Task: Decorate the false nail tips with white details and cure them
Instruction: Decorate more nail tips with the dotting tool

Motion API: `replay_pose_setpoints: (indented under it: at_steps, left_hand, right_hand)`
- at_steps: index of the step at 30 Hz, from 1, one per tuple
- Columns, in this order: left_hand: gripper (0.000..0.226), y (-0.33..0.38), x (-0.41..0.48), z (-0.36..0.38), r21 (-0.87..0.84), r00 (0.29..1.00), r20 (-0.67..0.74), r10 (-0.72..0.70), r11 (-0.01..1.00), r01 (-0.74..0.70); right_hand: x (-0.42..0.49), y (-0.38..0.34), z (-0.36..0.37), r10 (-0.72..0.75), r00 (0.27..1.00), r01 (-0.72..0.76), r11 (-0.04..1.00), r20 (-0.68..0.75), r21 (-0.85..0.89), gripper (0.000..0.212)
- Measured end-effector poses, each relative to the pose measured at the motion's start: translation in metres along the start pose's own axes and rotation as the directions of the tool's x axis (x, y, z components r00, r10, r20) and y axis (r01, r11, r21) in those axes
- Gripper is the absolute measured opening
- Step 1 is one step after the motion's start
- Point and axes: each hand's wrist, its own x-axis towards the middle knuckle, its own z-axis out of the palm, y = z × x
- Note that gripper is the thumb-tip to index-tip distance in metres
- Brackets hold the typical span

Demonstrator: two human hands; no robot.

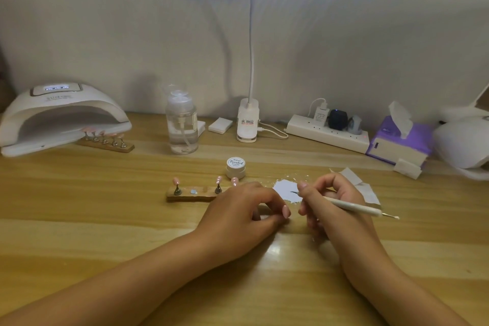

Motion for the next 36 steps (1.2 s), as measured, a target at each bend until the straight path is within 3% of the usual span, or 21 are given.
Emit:
replay_pose_setpoints:
  at_steps: [36]
  left_hand:
    - [0.011, -0.0025, -0.0002, 0.0010, -0.028, 1.000, -0.012, 0.029, 0.999, -0.029]
  right_hand:
    - [-0.0015, -0.0003, 0.0021, 0.007, 0.998, -0.004, 0.999, 0.059, -0.054, 0.018]
